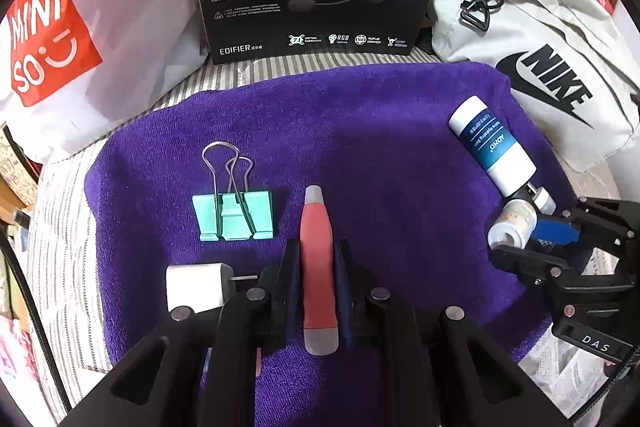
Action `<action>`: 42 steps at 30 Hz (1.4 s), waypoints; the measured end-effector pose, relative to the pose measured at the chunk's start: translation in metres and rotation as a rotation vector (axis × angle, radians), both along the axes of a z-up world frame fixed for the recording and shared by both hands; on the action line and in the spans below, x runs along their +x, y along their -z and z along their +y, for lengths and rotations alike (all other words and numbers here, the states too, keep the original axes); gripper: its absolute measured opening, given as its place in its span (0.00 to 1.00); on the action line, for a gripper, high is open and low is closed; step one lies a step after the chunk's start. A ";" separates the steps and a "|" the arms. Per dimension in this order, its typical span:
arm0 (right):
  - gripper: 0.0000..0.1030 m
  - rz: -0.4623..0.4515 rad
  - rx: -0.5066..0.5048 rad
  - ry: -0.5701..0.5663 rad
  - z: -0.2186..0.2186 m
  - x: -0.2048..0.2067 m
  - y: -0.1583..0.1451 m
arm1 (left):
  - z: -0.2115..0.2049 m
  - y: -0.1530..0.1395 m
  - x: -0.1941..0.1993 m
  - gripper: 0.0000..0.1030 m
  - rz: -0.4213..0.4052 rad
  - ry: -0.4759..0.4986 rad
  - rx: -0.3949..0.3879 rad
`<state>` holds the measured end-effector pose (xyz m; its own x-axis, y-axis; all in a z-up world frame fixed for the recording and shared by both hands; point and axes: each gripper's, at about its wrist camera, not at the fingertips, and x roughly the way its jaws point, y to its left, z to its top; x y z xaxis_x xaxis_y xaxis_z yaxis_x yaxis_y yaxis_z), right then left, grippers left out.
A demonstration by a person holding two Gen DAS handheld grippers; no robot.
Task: Organize rigid objects
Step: 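Open both grippers to release the marker and pill bottle on the towel, then grasp the clear candy jar with the right gripper while the left grasps the Grand Reserve tube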
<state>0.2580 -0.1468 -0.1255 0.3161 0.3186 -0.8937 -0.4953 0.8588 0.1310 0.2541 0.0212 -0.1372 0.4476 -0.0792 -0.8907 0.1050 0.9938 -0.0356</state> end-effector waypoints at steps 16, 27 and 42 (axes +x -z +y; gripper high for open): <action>0.38 0.018 0.006 0.018 -0.010 -0.016 -0.011 | -0.014 -0.008 -0.024 0.43 -0.004 0.004 -0.065; 0.38 -0.015 0.076 -0.021 -0.028 -0.081 -0.049 | -0.013 -0.056 -0.072 0.43 -0.078 -0.003 -0.075; 0.40 0.038 -0.008 -0.113 0.009 -0.117 -0.008 | 0.008 -0.064 -0.137 0.43 -0.088 -0.038 -0.068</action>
<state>0.1410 -0.1380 -0.1176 0.2445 0.3430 -0.9070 -0.5841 0.7987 0.1446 0.1172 0.0295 -0.0737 0.5277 -0.1192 -0.8410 0.0725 0.9928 -0.0952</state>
